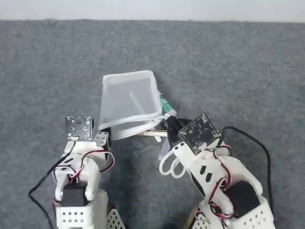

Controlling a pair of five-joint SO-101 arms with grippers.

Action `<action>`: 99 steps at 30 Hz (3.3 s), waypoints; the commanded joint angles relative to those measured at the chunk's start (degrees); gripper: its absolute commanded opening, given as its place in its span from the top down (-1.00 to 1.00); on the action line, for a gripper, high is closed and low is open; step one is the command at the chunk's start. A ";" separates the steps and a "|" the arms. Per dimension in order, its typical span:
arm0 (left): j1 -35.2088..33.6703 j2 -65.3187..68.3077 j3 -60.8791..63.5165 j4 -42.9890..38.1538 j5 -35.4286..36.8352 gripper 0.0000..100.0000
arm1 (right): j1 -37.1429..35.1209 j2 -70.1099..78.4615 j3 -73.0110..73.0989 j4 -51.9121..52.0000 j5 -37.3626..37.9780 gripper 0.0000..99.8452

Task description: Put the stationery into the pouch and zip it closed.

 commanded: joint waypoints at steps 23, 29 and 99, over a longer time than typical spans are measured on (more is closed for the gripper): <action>-13.54 -1.05 -9.36 3.34 4.57 0.98 | 3.91 9.71 -1.41 -2.86 0.88 0.65; -15.65 -1.05 -9.36 3.34 4.84 0.98 | 3.91 24.40 -7.30 -5.14 0.88 0.66; -16.00 -1.05 -9.54 3.43 4.57 0.98 | 5.14 110.29 -75.08 7.43 7.30 0.99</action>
